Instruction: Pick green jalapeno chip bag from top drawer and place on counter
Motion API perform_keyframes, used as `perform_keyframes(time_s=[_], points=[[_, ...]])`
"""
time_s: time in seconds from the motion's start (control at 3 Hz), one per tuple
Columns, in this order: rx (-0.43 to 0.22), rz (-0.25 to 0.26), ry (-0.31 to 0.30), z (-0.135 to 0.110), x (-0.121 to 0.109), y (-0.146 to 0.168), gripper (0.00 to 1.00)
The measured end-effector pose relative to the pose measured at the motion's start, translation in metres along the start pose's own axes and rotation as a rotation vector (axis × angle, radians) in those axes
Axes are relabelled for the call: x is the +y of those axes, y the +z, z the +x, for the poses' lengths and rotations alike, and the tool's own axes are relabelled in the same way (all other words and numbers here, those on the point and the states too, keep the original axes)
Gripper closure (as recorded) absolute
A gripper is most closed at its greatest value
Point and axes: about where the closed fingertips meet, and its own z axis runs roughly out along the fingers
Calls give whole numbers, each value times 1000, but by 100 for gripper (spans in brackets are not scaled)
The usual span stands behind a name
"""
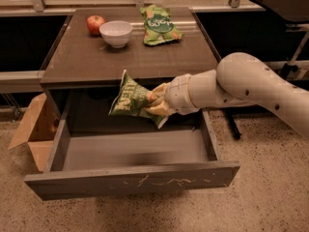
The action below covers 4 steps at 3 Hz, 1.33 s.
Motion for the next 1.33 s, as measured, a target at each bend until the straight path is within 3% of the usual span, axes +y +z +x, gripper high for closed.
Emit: perform_keyframes(time_s=[0.33,0.67,1.0,1.33], points=[[-3,10,-6,-2,-3,-1,100],[1,80,-42,-14,-37,-25,100],[23,158,-95,-30,-93,-58,100],[37,195,-100,-28,-146,-74,100]])
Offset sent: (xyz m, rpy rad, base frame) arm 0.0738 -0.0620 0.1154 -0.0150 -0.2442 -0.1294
